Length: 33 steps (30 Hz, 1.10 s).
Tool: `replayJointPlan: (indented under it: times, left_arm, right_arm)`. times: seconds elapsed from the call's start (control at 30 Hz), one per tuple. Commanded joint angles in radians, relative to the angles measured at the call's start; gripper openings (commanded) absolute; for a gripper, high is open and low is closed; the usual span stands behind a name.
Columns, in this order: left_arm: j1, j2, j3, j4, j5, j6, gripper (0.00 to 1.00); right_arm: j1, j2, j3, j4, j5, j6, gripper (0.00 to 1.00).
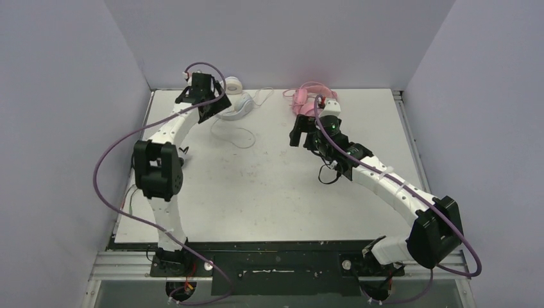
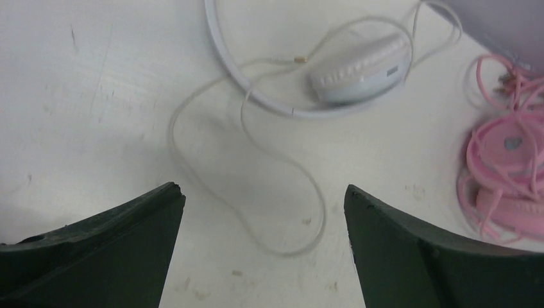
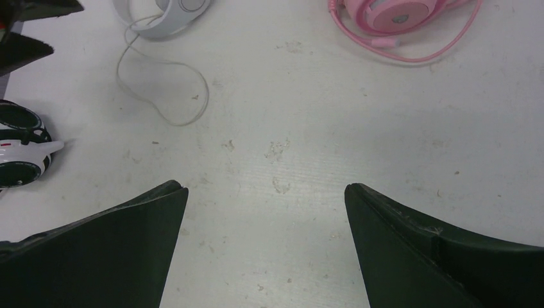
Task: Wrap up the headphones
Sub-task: Pick up the headphones from the center of the board.
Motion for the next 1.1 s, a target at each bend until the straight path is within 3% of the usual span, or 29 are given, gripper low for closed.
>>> replayJointPlan:
  times: [0.0, 0.13, 0.23, 0.43, 0.7, 0.93, 1.07]
  left_arm:
    - [0.017, 0.244, 0.328, -0.074, -0.122, -0.065, 0.91]
    - [0.03, 0.488, 0.687, -0.241, -0.194, -0.074, 0.89]
    - [0.037, 0.596, 0.822, -0.278, -0.198, -0.08, 0.86]
    - [0.05, 0.645, 0.805, -0.194, -0.176, -0.105, 0.72]
    - [0.077, 0.702, 0.903, -0.26, -0.139, -0.111, 0.64]
    - [0.09, 0.783, 1.001, -0.348, -0.102, -0.074, 0.43]
    - [0.093, 0.804, 1.013, -0.36, -0.094, -0.055, 0.42]
  right_arm:
    - [0.001, -0.005, 0.046, 0.098, 0.006, -0.035, 0.99]
    - [0.016, -0.035, 0.009, 0.126, 0.006, -0.039, 0.99]
    - [0.026, -0.05, -0.002, 0.126, 0.005, -0.043, 0.99]
    - [0.031, -0.091, -0.016, 0.111, -0.004, -0.057, 1.0]
    - [0.026, -0.158, -0.006, 0.101, 0.021, -0.092, 1.0]
    - [0.016, -0.197, -0.008, 0.099, 0.027, -0.099, 1.0]
    - [0.013, -0.211, -0.014, 0.099, 0.024, -0.094, 1.0]
